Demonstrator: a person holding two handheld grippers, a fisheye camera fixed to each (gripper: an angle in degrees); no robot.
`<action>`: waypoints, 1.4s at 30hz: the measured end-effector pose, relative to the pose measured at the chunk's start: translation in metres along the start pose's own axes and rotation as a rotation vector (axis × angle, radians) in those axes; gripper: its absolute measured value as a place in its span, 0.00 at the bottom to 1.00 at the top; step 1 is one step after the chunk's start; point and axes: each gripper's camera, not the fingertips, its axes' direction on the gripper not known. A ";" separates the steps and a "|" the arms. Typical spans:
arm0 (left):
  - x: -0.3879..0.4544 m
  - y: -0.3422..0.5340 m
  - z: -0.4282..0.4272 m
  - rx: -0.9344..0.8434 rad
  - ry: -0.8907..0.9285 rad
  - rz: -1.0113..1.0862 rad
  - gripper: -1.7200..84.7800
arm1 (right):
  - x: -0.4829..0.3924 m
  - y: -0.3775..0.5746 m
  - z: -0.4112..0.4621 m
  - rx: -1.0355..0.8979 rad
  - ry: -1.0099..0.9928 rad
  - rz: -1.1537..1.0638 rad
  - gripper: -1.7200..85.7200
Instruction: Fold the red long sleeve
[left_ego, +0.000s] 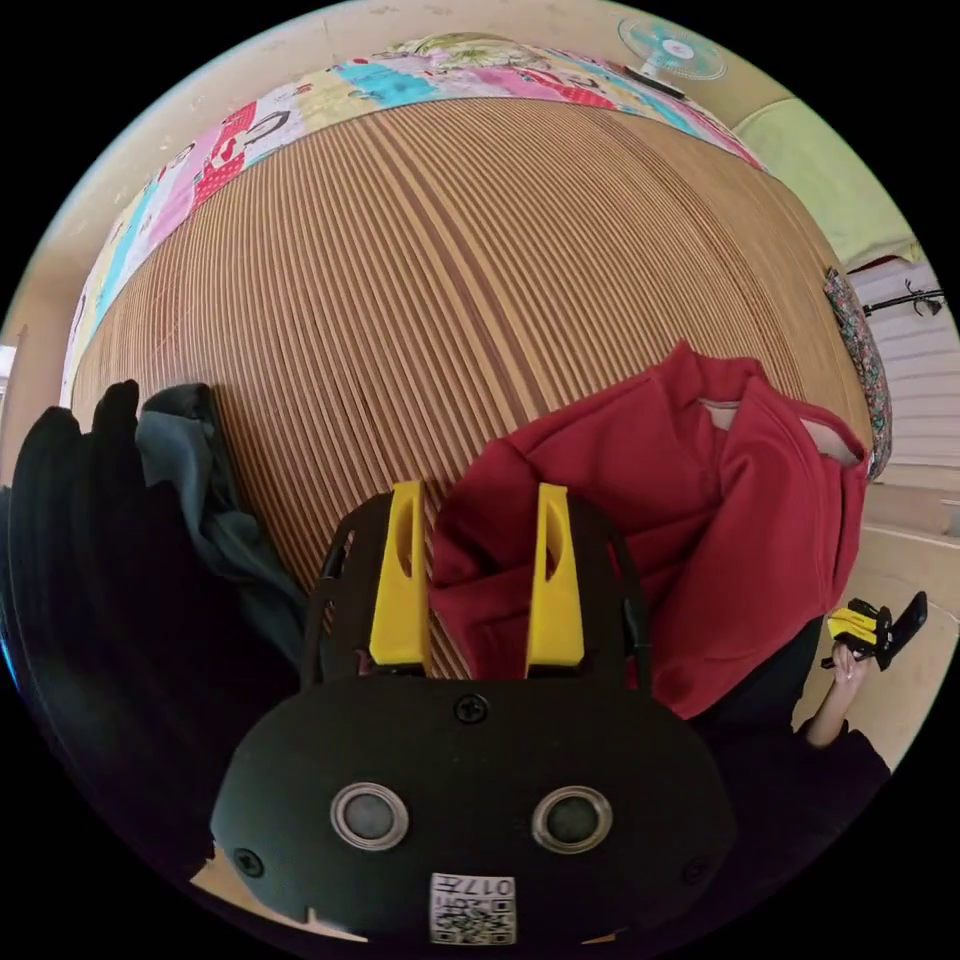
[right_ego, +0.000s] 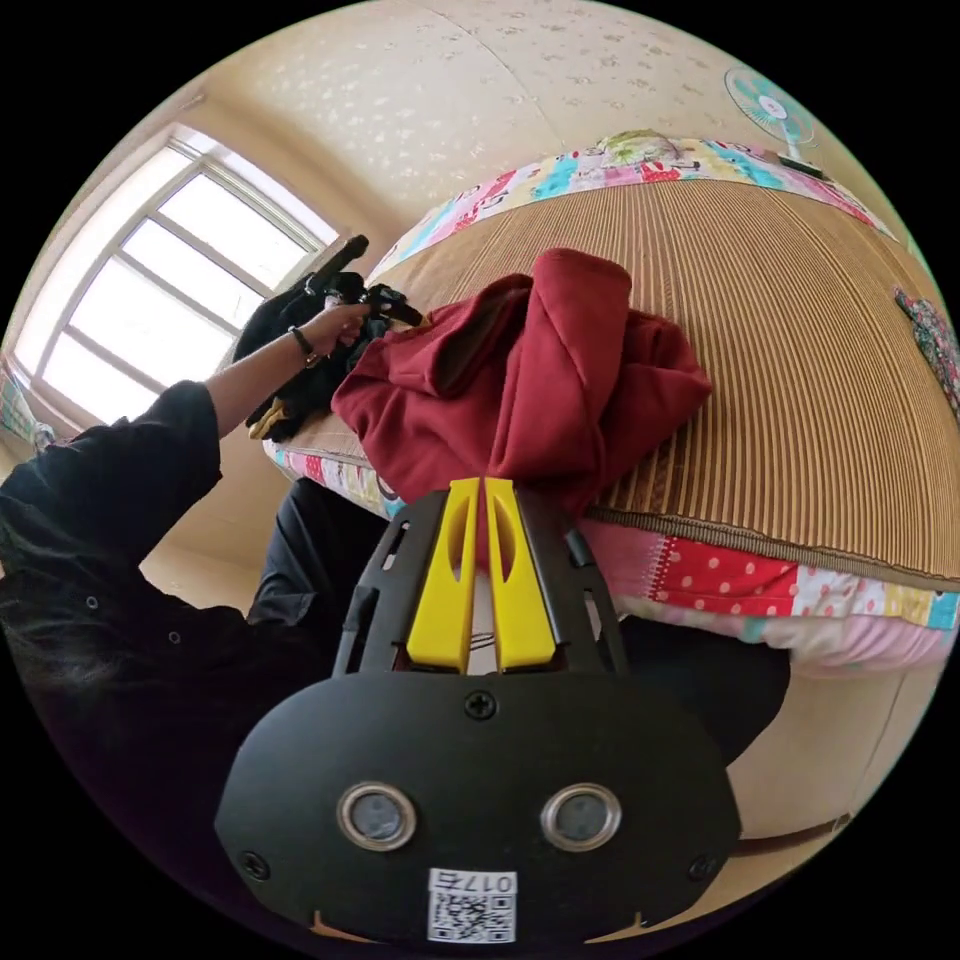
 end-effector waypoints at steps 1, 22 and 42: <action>0.000 0.005 0.000 0.005 0.012 0.007 0.15 | 0.005 -0.001 -0.010 0.041 -0.003 0.001 0.04; 0.070 0.301 -0.339 1.043 1.003 0.862 0.03 | 0.035 0.033 -0.106 0.657 -0.354 -0.350 0.15; -0.016 0.529 -0.384 1.428 0.737 0.500 0.01 | -0.137 0.115 -0.222 0.971 0.024 -0.367 0.04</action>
